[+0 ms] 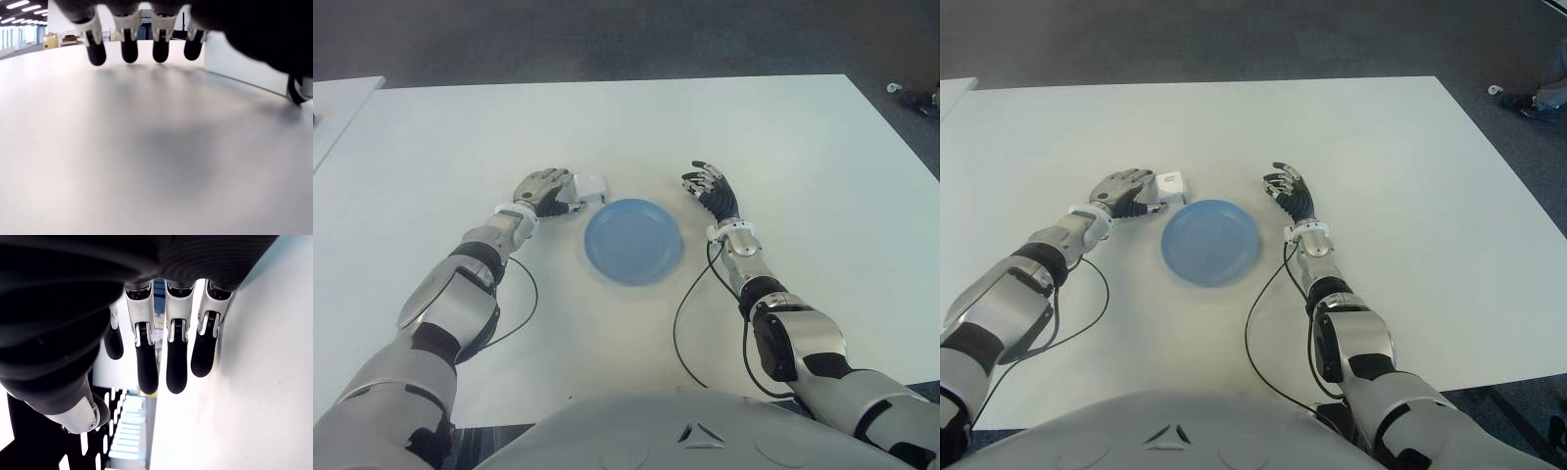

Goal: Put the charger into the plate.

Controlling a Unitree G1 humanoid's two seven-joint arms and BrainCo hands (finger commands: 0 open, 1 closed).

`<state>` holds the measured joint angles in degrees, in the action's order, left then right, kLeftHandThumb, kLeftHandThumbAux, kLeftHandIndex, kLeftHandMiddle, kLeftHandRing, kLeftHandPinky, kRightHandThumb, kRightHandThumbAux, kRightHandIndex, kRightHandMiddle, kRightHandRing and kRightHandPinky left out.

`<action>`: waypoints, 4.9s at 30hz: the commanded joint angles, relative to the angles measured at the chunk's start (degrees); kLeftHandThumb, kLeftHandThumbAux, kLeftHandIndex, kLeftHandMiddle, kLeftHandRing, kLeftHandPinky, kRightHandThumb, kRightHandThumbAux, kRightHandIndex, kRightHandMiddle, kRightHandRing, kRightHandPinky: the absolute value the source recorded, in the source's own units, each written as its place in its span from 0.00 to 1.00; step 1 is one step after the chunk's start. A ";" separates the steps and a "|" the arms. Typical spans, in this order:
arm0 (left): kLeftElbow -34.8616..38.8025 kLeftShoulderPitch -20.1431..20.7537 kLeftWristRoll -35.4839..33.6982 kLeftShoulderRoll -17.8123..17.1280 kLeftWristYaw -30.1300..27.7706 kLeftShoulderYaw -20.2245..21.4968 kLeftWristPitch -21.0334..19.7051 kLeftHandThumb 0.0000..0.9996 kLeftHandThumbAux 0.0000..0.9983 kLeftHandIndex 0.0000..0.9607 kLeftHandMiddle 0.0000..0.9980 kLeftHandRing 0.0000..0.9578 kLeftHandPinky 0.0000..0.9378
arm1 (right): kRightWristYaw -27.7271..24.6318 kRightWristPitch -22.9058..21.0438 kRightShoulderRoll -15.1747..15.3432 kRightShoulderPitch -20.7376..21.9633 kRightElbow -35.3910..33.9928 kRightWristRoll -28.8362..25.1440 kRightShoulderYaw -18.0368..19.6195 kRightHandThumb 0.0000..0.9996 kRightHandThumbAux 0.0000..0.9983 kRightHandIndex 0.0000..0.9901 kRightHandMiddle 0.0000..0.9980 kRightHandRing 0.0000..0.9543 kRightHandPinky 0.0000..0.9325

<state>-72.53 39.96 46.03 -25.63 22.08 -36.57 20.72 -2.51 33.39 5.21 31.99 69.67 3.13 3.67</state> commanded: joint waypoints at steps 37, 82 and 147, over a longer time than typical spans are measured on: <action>0.09 1.29 -0.21 0.79 -0.27 -0.09 1.39 0.25 0.16 0.07 0.00 0.00 0.00 | -2.12 -2.87 -1.24 -4.18 3.26 -0.09 0.15 0.00 0.74 0.21 0.37 0.38 0.34; 0.54 1.15 -0.80 1.27 0.66 1.08 1.33 0.32 0.18 0.23 0.11 0.00 0.00 | -2.89 -2.90 -0.89 -4.15 3.35 0.14 0.09 0.00 0.72 0.22 0.38 0.38 0.34; 1.35 3.75 2.84 -0.07 -8.50 -3.93 -2.24 0.23 0.12 0.00 0.00 0.00 0.00 | -3.88 -2.36 -0.21 -4.04 3.41 1.27 -1.99 0.00 0.74 0.25 0.40 0.39 0.29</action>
<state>-71.52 43.89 48.34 -25.30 15.05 -40.09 18.41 -5.14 34.32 5.63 31.78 69.72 3.31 2.41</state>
